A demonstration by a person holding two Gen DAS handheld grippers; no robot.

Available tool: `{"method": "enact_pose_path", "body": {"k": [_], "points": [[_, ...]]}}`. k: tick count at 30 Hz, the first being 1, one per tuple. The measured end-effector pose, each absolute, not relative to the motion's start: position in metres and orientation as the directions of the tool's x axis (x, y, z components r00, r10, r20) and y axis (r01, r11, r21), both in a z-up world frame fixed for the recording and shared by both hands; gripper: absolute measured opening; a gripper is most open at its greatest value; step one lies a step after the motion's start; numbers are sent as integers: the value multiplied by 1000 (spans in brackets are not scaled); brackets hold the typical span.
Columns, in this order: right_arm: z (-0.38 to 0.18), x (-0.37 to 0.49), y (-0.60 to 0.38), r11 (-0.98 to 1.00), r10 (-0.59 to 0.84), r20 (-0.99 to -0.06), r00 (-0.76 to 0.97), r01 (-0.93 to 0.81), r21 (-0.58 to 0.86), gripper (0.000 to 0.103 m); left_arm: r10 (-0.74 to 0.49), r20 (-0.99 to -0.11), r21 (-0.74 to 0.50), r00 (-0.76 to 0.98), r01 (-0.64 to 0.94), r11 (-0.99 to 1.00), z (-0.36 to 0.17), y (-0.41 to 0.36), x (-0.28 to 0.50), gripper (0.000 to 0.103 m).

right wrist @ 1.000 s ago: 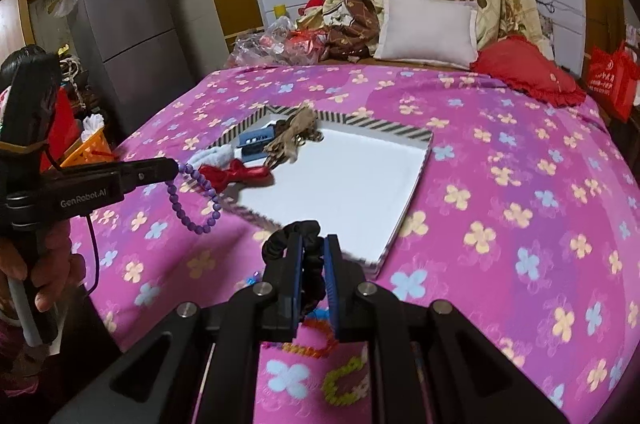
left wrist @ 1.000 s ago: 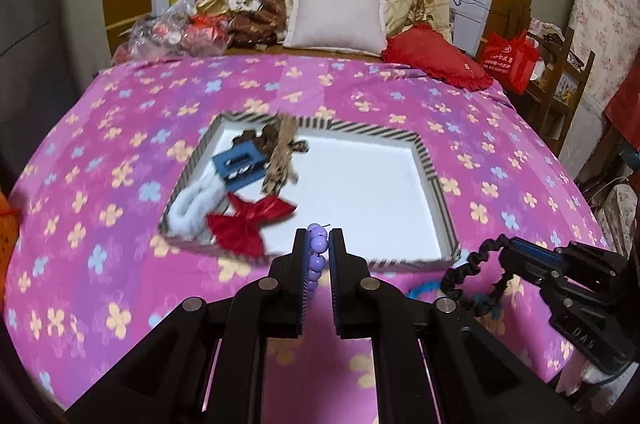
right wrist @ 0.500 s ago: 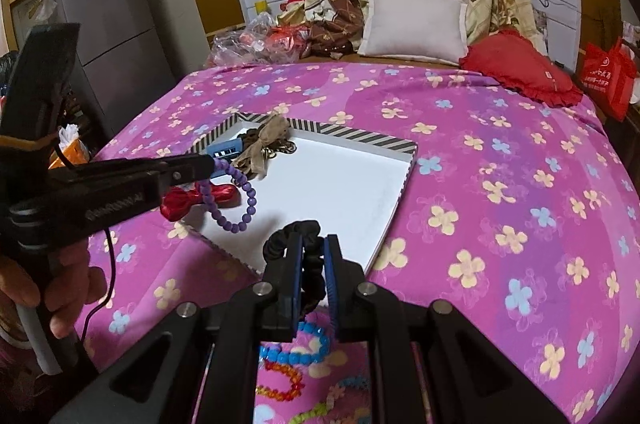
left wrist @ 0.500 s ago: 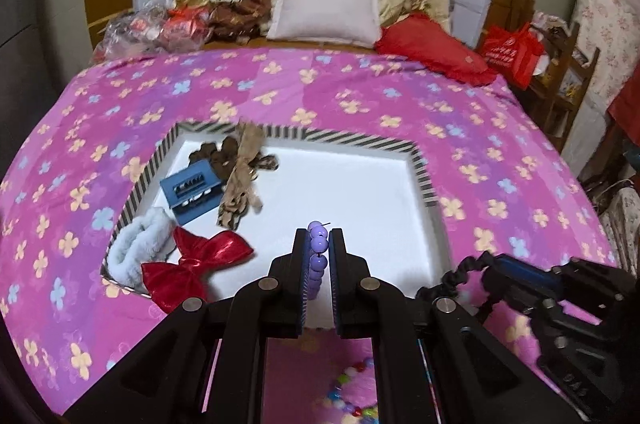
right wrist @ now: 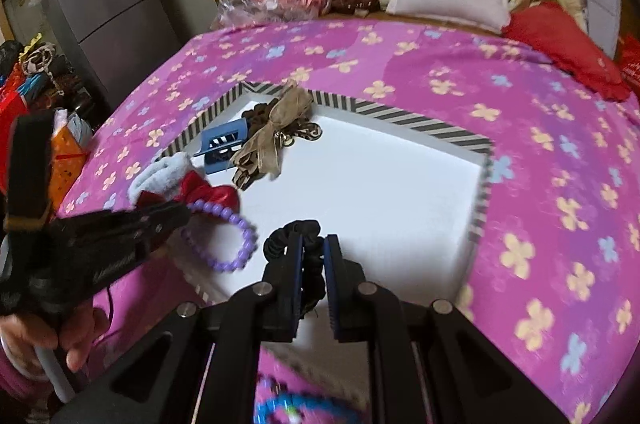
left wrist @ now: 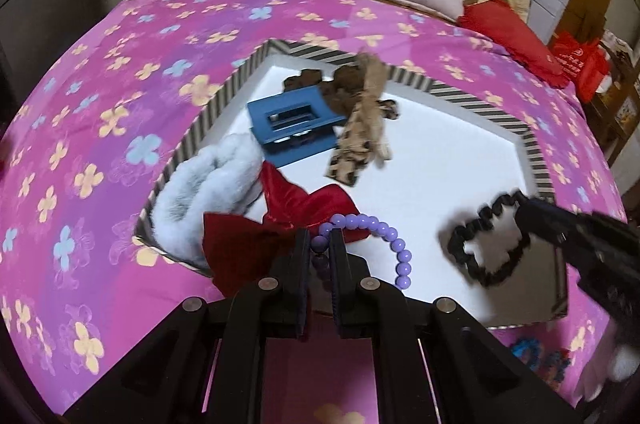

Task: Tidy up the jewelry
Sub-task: 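Carry both bracelets into the tray and open both tools to release them, then withdraw both tools from the tray back toward the remaining bracelets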

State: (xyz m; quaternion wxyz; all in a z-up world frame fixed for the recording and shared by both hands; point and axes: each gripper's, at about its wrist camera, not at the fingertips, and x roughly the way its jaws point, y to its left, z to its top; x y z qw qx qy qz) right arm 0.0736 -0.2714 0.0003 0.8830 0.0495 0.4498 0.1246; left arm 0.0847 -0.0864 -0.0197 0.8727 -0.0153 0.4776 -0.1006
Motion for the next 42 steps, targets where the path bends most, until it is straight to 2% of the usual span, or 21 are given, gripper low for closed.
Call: {"method": "enact_pose_path", "body": {"k": [13,15,17,19,21,24,34,42], "points": [[-45,148,-253,966,250,-835,490,-62,253,11,-193,-829,-122,524,167,978,-24,-85,89,10],[-47,149,-254,956,276,-826,492,-52,288,17,-189,-830,-122,525,161,979,-25,-85,90,10],[-45,146,-255,948,297,-814,499,-54,313,31,-187,-833,-121,521,159,980,-26,-85,90,10],[-40,141,-256,953,286,-811,511,-60,298,38,-185,-832,-115,523,164,980,-25,-86,89,19],[-33,133,-259,958,270,-808,523,-65,278,38,-188,-828,-114,527,171,979,-21,-87,86,28],[-24,115,-266,959,268,-801,535,-64,278,42,-188,-818,-112,544,169,979,-15,-87,79,32],[-3,43,-290,960,237,-765,599,-22,280,55,-151,-785,-58,601,170,984,4,-90,45,33],[12,4,-286,976,176,-743,645,-17,216,61,-149,-766,-47,626,176,983,14,-95,21,33]]}}
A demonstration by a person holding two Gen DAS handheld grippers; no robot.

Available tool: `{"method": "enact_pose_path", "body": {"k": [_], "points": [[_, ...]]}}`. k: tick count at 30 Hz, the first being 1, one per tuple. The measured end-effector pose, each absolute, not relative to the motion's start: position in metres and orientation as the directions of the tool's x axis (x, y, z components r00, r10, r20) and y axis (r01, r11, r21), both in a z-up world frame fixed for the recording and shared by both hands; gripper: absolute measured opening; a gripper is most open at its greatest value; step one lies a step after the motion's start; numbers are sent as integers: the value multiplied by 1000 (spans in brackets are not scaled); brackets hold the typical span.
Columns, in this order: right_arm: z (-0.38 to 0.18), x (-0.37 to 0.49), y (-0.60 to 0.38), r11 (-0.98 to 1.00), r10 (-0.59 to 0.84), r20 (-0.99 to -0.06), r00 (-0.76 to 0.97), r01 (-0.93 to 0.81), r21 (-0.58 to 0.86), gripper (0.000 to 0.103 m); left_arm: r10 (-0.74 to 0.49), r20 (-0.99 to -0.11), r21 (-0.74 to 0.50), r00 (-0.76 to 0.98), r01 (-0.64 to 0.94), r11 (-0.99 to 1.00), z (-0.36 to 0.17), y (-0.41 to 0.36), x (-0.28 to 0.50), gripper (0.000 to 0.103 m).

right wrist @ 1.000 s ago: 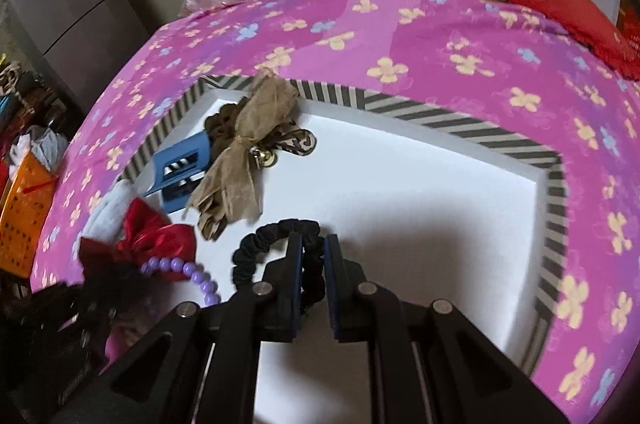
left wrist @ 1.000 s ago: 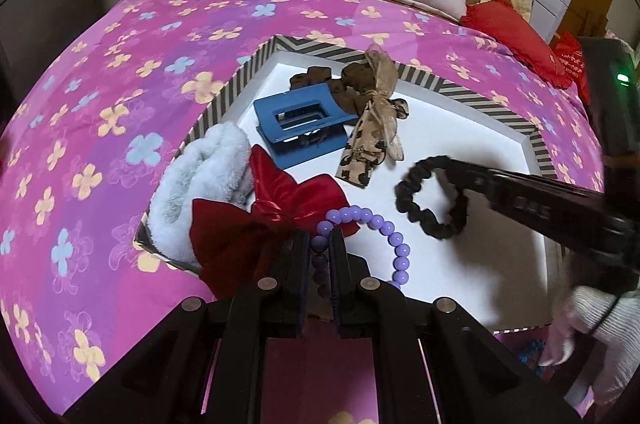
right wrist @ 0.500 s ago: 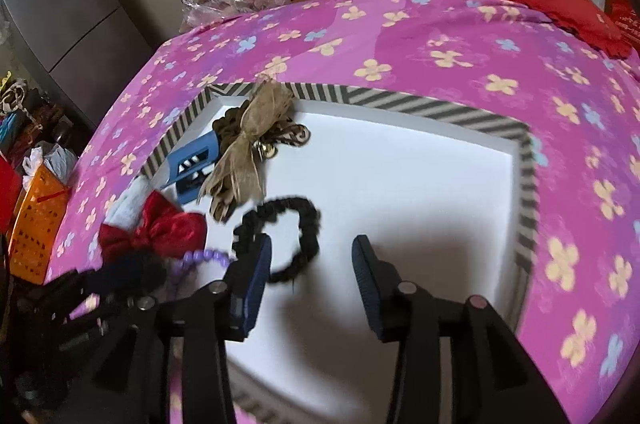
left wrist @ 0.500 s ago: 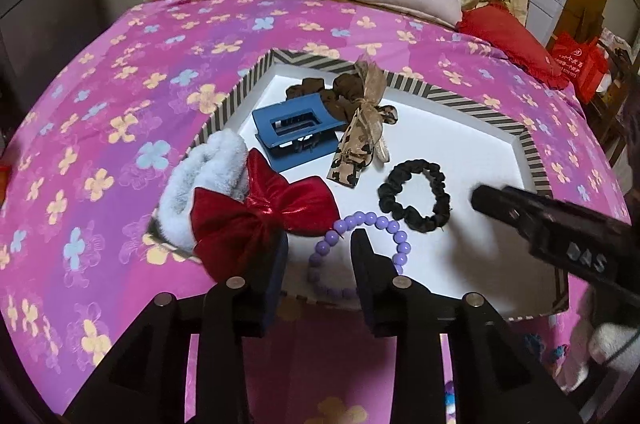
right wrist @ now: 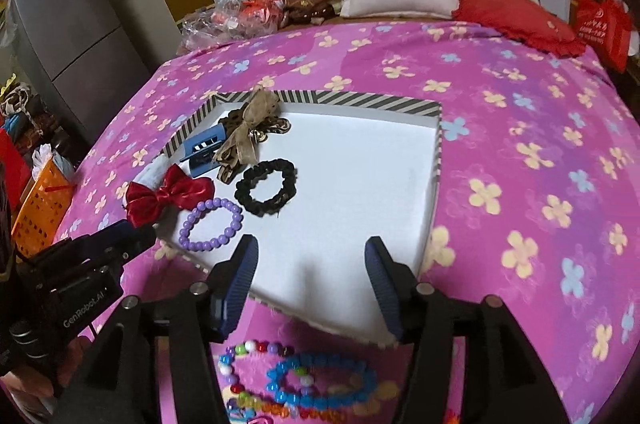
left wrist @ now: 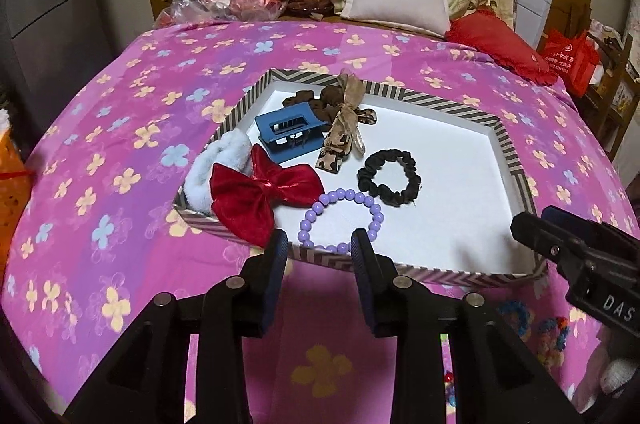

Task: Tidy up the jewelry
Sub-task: 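Withdraw both tools from the tray back toward the remaining bracelets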

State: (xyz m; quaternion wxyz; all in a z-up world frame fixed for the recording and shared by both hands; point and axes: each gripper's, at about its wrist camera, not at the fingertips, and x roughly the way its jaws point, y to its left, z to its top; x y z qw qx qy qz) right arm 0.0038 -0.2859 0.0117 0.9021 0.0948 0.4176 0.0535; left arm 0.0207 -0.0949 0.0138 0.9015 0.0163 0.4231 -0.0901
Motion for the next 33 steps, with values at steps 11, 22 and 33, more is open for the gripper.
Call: {"method": "enact_pose_path", "body": {"k": [11,22,33], "points": [[23,-31,-279,986,140,-729,670,-27,166,68,-144,-741,-41,656,170,985,25,-94,-5,33],[33,-64,-279,990,119,-713,691,-27,139,71,-148,-723,-33,675,180,983,31,-100,-28,33],[43,-95,-284,990,114,-692,713,-24,139,73,-162,-720,-40,674,193,980,34,-104,-47,33]]}}
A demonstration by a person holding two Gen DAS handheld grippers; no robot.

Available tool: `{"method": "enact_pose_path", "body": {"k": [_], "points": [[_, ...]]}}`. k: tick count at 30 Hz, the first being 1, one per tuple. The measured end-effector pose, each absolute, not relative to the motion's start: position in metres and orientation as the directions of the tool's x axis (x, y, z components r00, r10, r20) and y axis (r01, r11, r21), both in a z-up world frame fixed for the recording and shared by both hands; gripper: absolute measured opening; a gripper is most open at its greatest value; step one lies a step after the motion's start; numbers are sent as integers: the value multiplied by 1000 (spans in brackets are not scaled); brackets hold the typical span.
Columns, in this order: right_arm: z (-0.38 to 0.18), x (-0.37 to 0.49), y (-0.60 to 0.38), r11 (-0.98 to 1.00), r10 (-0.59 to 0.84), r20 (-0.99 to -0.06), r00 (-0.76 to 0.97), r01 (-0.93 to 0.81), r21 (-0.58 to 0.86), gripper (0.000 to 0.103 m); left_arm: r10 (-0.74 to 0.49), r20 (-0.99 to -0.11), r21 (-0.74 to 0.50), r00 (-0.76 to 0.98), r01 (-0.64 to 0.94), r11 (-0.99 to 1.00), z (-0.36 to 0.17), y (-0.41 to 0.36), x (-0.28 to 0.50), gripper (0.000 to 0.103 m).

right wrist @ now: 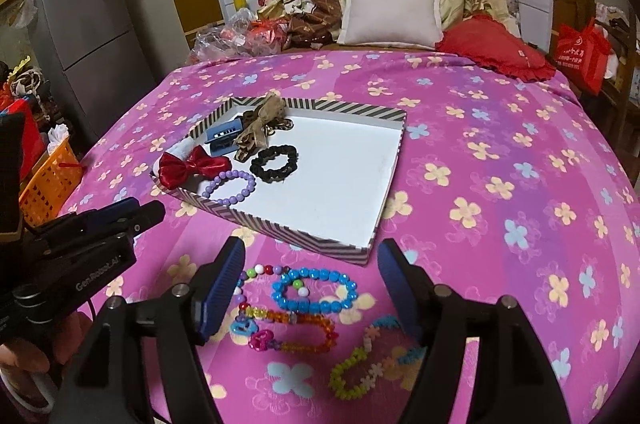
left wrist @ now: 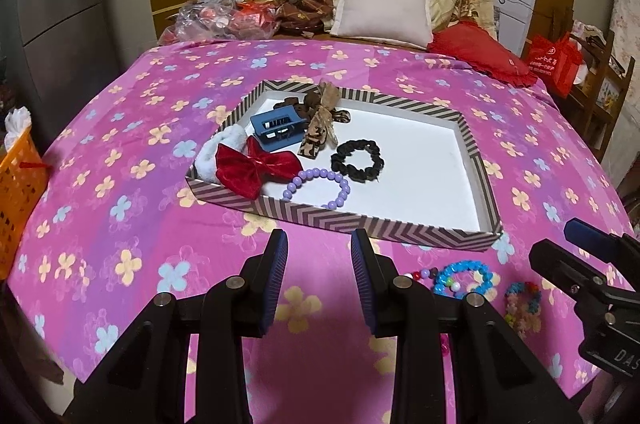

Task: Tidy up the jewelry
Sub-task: 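Withdraw both tools from the tray back toward the remaining bracelets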

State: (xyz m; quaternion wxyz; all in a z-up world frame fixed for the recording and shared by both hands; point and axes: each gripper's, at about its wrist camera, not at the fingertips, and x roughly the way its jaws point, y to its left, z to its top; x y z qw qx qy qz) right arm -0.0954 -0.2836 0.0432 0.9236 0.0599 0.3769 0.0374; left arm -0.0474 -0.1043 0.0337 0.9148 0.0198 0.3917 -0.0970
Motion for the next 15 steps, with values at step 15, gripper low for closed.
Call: {"method": "enact_pose_path", "body": {"k": [15], "points": [[50,-135,-295,993,95,-679,728,-18,120,75,-171,-709,-26,684,218,976,39,-114,-75,33]]}}
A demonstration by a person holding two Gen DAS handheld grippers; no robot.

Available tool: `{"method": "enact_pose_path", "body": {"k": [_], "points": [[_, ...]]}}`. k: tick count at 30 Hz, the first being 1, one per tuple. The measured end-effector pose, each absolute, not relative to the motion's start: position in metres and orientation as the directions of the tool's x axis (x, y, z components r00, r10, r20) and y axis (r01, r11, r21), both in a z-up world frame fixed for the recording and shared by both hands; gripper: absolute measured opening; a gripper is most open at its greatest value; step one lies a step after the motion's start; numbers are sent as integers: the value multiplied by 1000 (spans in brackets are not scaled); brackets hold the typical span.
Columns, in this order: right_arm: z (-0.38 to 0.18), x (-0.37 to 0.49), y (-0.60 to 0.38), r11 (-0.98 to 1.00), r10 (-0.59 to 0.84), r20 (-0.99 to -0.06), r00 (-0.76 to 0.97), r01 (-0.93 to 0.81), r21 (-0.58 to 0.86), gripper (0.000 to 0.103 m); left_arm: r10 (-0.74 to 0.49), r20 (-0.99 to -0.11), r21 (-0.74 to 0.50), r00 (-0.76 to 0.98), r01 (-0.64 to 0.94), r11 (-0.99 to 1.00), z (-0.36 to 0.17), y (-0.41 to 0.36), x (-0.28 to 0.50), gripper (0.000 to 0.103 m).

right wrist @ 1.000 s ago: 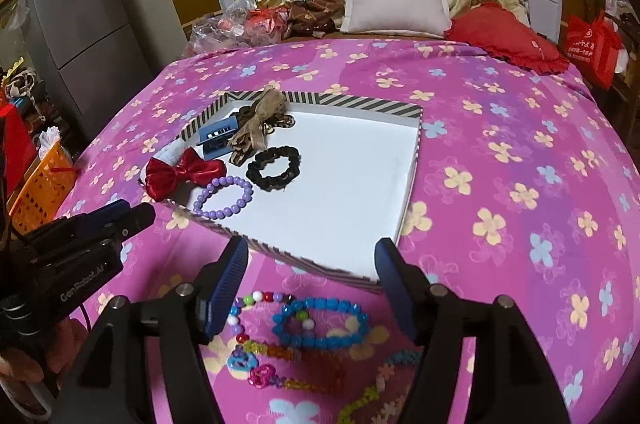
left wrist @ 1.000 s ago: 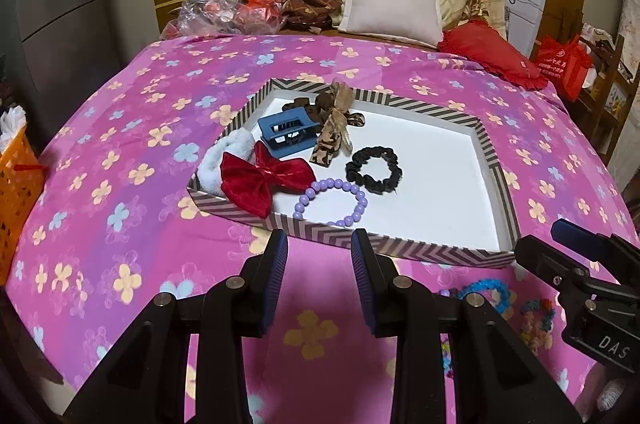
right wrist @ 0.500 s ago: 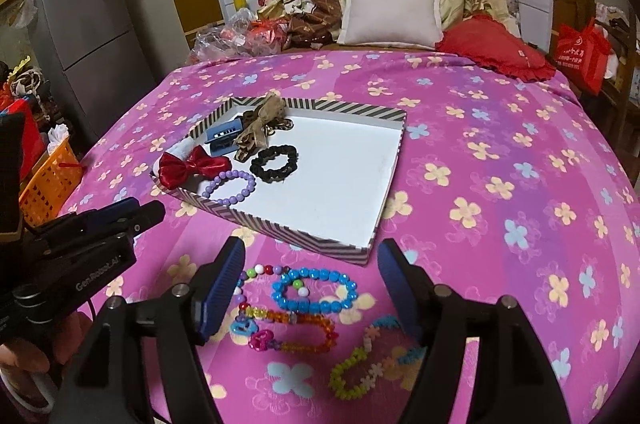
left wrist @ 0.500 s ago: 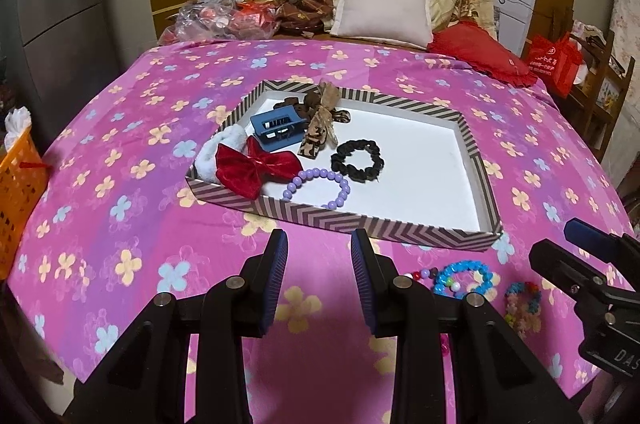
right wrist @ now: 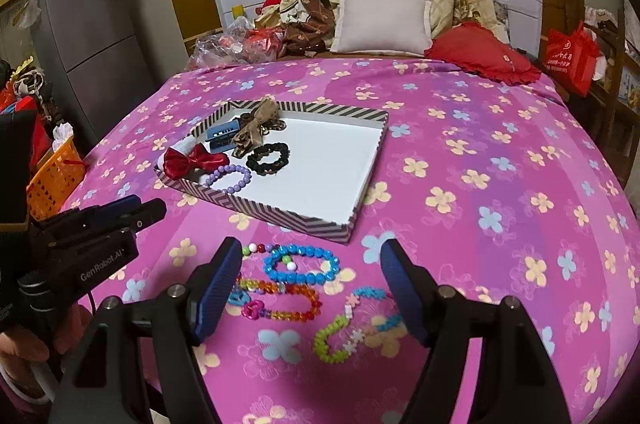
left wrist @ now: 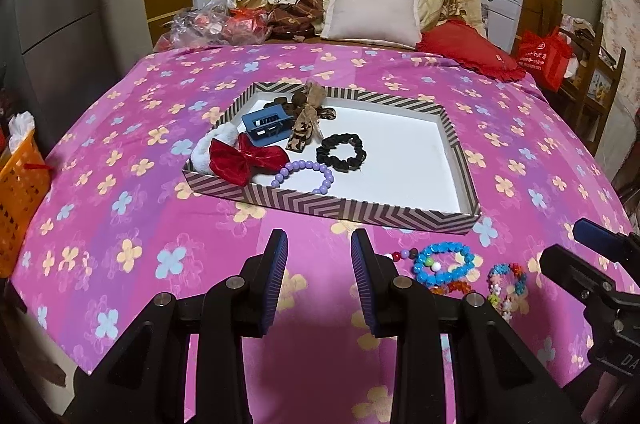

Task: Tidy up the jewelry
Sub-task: 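Withdraw both tools from the tray back toward the remaining bracelets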

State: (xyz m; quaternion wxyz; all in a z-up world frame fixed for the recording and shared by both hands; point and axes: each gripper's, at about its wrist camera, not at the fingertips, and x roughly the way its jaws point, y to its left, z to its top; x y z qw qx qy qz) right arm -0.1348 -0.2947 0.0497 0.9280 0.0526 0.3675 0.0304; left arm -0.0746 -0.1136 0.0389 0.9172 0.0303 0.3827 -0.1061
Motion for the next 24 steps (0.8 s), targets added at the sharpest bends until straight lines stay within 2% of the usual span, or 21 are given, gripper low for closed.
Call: {"method": "enact_pose_path", "body": {"k": [19,24], "points": [[-4,-170,-333,994,64,-759,647,24,105,74,-220,-765,-95,606,232,968,14,-106,-77,33],[-11,-171,-334,994,70,-764,641,19,107,65,-288,-789,-128,543,313,941,0,-121,-78,34]]}}
